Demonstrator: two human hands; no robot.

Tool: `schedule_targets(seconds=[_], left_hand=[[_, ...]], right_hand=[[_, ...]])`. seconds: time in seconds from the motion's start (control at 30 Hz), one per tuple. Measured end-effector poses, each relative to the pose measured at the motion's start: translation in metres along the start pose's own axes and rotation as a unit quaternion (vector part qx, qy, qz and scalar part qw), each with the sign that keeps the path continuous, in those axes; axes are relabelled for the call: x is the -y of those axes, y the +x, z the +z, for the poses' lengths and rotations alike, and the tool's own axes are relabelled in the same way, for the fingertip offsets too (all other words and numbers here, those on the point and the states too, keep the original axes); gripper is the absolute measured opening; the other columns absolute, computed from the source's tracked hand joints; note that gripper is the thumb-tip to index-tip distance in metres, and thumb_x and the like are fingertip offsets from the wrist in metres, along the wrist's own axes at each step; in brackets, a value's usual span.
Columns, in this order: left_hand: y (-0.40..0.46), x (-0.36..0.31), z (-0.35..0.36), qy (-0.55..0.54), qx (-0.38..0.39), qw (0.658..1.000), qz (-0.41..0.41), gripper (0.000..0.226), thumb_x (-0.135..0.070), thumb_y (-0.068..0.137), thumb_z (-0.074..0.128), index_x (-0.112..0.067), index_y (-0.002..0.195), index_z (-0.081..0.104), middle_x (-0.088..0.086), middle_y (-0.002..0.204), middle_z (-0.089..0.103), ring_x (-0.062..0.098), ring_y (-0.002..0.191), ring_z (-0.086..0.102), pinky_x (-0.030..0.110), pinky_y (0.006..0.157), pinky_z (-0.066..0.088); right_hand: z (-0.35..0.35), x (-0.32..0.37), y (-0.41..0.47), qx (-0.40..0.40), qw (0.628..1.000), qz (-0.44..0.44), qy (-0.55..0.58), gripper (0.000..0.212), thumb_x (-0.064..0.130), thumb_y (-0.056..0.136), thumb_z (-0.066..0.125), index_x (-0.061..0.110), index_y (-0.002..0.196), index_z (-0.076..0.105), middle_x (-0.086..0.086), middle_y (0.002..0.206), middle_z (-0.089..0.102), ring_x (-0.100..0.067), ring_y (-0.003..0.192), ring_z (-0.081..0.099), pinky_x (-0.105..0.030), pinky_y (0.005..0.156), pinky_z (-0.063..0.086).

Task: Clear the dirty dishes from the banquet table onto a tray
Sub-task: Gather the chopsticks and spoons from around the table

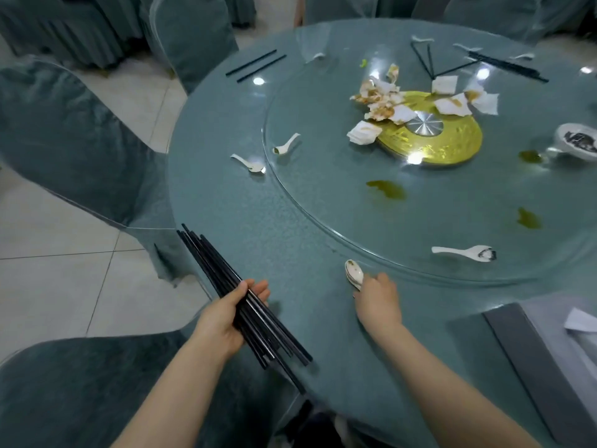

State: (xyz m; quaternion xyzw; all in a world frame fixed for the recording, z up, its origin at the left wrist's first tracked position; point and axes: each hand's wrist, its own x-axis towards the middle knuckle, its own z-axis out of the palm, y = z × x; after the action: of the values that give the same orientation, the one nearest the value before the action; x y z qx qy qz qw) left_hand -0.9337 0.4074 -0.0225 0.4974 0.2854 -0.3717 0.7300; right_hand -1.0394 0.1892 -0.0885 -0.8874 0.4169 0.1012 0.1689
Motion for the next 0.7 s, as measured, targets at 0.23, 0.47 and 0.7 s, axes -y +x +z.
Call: schedule_targets(seconds=[0.23,0.47,0.7], left_hand=[[0.006,0.008,0.044,0.013,-0.008,1.000,0.001,0.016,-0.011,0.099,0.045,-0.002,0.093,0.057,0.016,0.095,0.067,0.026,0.090,0.064,0.036,0.082,0.049],[0.011,0.025,0.095,0.044,0.018,0.999,-0.016,0.015,-0.011,0.098,0.046,-0.003,0.093,0.058,0.015,0.090,0.069,0.024,0.087,0.065,0.035,0.072,0.051],[0.019,0.032,0.125,0.052,0.028,0.998,-0.019,0.015,-0.010,0.098,0.046,-0.003,0.094,0.058,0.016,0.094,0.068,0.025,0.089,0.065,0.034,0.072,0.050]], right_hand=[[-0.016,-0.026,0.009,0.033,0.994,-0.082,0.070,0.019,0.000,0.086,0.044,0.016,0.083,0.054,-0.006,0.096,0.041,-0.029,0.089,0.053,-0.032,0.072,0.039],[-0.060,-0.084,0.033,-0.069,0.988,-0.021,0.139,0.020,0.005,0.092,0.040,0.007,0.100,0.059,-0.013,0.098,0.057,-0.038,0.090,0.055,-0.035,0.065,0.035],[-0.090,-0.129,0.065,-0.020,0.982,0.061,0.177,0.029,0.003,0.088,0.038,0.013,0.110,0.053,-0.010,0.089,0.057,-0.031,0.080,0.050,-0.033,0.064,0.035]])
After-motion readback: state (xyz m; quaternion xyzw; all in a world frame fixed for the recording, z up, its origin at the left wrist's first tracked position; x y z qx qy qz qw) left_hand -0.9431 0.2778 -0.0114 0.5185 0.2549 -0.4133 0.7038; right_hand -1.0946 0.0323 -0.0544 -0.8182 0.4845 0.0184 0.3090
